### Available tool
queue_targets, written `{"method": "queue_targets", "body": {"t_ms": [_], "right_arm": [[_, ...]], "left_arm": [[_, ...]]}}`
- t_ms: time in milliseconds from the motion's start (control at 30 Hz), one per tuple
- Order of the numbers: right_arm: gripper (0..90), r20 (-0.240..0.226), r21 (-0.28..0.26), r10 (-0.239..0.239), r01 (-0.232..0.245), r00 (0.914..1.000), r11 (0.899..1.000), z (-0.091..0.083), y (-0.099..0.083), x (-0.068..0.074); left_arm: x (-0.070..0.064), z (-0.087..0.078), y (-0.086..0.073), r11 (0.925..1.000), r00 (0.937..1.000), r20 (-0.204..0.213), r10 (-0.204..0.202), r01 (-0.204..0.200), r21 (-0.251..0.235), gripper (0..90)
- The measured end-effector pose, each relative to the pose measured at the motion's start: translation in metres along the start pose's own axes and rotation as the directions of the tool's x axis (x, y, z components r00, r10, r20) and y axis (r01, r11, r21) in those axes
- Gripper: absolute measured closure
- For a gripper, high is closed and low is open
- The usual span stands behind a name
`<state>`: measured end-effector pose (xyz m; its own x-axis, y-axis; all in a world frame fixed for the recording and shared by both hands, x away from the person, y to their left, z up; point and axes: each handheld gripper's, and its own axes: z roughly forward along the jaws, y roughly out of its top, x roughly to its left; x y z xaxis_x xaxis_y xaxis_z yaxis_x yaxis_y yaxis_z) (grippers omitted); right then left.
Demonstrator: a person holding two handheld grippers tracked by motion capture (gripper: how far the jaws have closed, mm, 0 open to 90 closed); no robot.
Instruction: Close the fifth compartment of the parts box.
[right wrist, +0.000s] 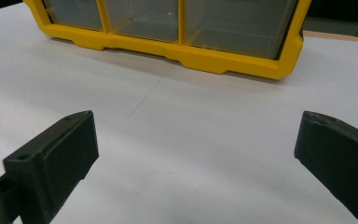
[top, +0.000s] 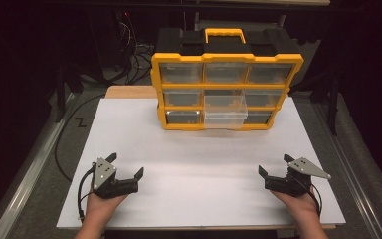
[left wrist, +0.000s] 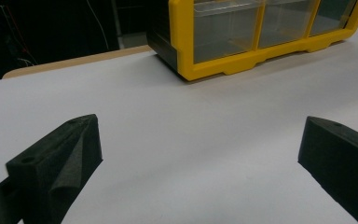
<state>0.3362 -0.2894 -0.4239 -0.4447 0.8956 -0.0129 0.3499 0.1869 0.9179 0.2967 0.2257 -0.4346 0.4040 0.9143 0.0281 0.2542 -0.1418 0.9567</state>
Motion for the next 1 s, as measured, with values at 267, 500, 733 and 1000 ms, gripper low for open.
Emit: {"method": "queue_targets", "body": {"t_ms": [267, 500, 733, 1000], "right_arm": [[1.1, -0.002, -0.003, -0.001, 0.001, 1.0000, 1.000, 0.002, 0.000, -0.001], [1.1, 0.004, -0.003, -0.016, 0.016, 0.9999, 1.000, 0.003, 0.001, 0.001], [1.1, 0.006, -0.005, -0.035, 0.035, 0.9994, 0.999, 0.007, 0.002, 0.003], [1.1, 0.015, 0.001, -0.054, 0.054, 0.9984, 0.999, 0.019, 0.006, 0.004]], "left_arm": [[0.002, 0.003, -0.001, 1.0000, 1.0000, -0.002, -0.002, 0.002, 0.010, 0.2], [0.003, 0.004, -0.001, 0.9999, 1.0000, 0.005, -0.008, 0.008, 0.011, 0.2], [0.002, 0.004, -0.001, 0.9999, 1.0000, 0.006, -0.006, 0.006, 0.009, 0.2], [0.003, 0.005, -0.001, 0.9998, 0.9998, 0.007, -0.019, 0.019, 0.009, 0.2]]}}
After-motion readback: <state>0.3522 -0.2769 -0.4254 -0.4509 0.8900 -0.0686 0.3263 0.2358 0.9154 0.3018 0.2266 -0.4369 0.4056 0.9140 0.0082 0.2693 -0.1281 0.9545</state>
